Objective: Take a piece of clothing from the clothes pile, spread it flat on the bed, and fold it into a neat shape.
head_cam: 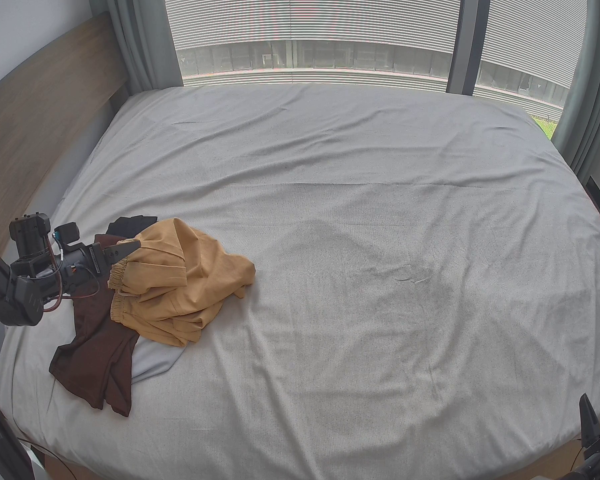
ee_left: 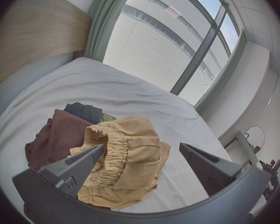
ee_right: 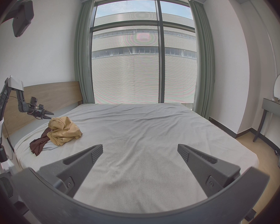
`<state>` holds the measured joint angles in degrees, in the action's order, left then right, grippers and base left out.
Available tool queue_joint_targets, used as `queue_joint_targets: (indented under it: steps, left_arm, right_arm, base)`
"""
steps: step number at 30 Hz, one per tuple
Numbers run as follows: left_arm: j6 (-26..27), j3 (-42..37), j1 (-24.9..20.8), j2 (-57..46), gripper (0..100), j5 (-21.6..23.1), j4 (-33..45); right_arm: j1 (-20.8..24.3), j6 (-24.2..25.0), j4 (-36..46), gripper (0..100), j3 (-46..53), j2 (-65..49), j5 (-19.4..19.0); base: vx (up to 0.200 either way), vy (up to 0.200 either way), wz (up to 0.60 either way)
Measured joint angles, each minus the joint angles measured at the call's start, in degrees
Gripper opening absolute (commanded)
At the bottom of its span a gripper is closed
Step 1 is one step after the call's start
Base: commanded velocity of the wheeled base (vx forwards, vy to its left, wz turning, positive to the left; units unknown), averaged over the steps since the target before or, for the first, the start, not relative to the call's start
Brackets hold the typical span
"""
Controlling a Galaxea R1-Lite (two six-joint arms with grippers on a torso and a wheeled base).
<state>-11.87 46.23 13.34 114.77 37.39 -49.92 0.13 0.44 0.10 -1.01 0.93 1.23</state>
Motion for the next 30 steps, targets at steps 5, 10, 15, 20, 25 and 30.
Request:
queue_joint_targets:
  steps: [5,10,15,20,25,30]
  left_arm:
    - [0.0,0.5,-0.3,1.5,100,0.0,-0.3]
    - [0.0,0.4,-1.0,2.1,100,0.1,-0.3]
    - [0.0,0.3,-2.0,2.5,100,0.1,-0.3]
    - [0.0,0.4,-3.1,3.0,100,0.1,-0.4]
    - [0.0,0.7,-3.9,3.5,100,-0.1,-0.7]
    - [0.1,1.5,-4.2,5.1,100,-0.4,-3.7]
  right_arm:
    - [0.0,0.1,0.0,100,0.0,0.0,0.0]
    - [0.0,0.1,0.0,100,0.0,0.0,0.0]
    - [0.0,0.1,0.0,100,0.0,0.0,0.0]
    - [0.0,0.1,0.0,100,0.0,0.0,0.0]
    - [0.0,0.2,0.0,100,0.0,0.0,0.0]
    - [0.0,0.2,0.0,100,0.0,0.0,0.0]
  base:
    - [0.0,0.0,0.0]
    - [0.0,0.0,0.0]
    - [0.0,0.0,0.0]
    - [0.0,0.0,0.0]
    - [0.0,0.0,0.0]
    - [0.0,0.0,0.0]
